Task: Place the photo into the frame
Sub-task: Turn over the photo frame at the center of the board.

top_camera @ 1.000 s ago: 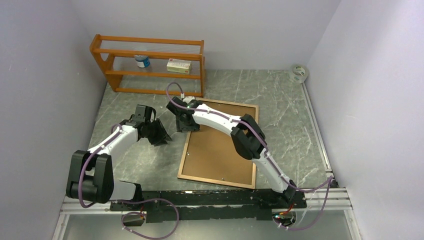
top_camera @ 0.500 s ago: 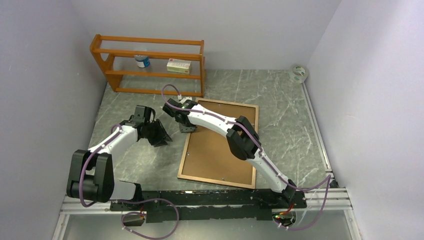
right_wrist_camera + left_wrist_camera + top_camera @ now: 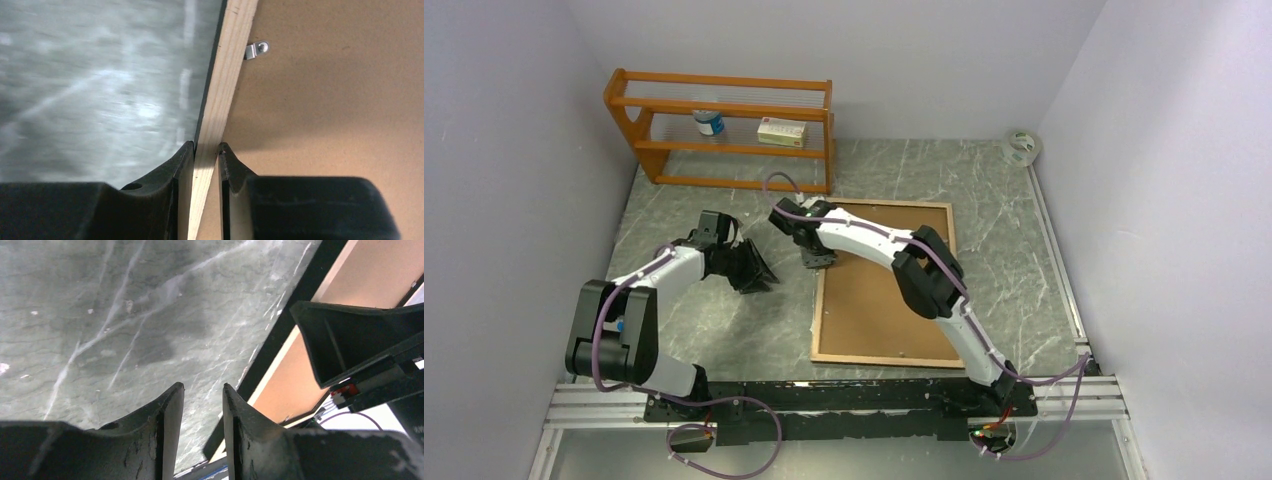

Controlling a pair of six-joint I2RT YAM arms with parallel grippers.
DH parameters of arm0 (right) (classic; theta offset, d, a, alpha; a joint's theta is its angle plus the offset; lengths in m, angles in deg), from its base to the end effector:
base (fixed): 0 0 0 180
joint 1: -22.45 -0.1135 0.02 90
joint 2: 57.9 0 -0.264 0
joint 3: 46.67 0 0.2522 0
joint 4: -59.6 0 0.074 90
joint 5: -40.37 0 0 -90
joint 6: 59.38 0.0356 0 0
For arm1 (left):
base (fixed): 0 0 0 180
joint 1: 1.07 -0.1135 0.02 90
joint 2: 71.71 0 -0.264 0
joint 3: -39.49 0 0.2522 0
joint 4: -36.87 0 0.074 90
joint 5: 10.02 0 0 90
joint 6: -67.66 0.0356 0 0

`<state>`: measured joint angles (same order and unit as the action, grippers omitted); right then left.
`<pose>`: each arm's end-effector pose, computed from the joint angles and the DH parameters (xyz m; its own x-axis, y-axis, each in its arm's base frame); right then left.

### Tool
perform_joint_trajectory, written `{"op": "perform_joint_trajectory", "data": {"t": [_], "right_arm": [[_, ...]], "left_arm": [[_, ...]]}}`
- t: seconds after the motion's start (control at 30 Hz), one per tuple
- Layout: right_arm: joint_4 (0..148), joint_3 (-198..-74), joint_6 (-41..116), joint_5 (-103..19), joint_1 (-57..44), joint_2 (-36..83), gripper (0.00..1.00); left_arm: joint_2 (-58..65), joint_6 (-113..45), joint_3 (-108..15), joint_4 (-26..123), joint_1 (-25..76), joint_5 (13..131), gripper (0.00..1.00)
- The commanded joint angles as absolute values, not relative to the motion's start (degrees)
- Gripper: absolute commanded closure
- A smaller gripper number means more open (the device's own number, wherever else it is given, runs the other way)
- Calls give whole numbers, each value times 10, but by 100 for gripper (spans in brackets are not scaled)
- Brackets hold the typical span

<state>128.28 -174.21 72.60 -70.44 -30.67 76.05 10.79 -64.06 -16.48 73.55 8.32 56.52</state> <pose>0.2991 0.3775 0.1717 -0.8945 -0.1505 -0.4209 -0.1271 0.9884 -0.0831 0.2535 -0.0563 0.1674 -0.8748 -0.4741 -0.0999 -0.3422 0.7506 -0.5652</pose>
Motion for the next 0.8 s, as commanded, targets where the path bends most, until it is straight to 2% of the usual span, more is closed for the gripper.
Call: {"op": "perform_joint_trajectory", "data": {"t": [0.0,0.27,0.47,0.57,0.77], "right_arm": [[1268,-1663,664,-715,-262,690,94],[1242,-1657,631,-699,-249,647,100],[1224,-1636,658,-642,-239,588,100],[1221,-1630,680,-618,-232,559,100],[1217,-1632,722,-574,-223,535,100]], "left_arm": [[119,-645,-167,691,82,502,59],[150,-648,-174,618,105,408,45],[154,-645,-171,555,141,361,26],[166,-654,-172,518,159,338,19],[198,-685,-193,429,190,289,17]]}}
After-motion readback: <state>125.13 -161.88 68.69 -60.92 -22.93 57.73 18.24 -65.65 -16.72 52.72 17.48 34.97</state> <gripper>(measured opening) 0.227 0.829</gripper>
